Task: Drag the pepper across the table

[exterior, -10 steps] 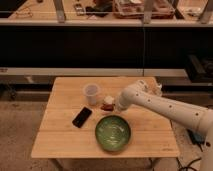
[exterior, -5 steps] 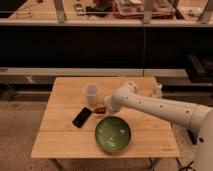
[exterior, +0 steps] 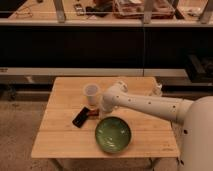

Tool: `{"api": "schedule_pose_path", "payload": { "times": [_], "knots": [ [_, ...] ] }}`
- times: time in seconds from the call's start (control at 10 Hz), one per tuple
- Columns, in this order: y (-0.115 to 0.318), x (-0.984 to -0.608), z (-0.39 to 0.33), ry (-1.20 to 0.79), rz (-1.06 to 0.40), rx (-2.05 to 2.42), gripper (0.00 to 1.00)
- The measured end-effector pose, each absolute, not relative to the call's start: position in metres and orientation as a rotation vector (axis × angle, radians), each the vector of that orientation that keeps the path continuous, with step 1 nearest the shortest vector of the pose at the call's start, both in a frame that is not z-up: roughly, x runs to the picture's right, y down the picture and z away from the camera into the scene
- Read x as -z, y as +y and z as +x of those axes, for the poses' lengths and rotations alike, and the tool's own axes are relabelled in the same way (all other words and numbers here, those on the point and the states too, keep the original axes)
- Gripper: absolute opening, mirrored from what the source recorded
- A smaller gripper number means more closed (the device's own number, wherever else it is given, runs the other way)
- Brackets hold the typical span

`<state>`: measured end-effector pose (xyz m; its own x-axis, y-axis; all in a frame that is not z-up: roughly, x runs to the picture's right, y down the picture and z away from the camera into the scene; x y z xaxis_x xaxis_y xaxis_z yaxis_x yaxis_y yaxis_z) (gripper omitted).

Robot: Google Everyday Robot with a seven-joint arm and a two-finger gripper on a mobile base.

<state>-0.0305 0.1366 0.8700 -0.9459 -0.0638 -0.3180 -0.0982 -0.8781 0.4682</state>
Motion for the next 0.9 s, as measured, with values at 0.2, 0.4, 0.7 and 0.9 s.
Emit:
{"api": "schedule_pose_path", "payload": {
  "times": [0.2,0.4,0.7,0.9],
  "knots": [
    [0.139,-0.880,-0.029,0.824,-0.473,-2.998,0.00],
    [0.142,-0.891,-0.021,0.861,-0.421,-3.013,0.00],
    [0.135,-0.896,-0.024,0.849,-0.401,-3.018,0.00],
    [0.120,-0.884,-0.041,0.795,-0.447,-3.014,0.00]
  ]
}}
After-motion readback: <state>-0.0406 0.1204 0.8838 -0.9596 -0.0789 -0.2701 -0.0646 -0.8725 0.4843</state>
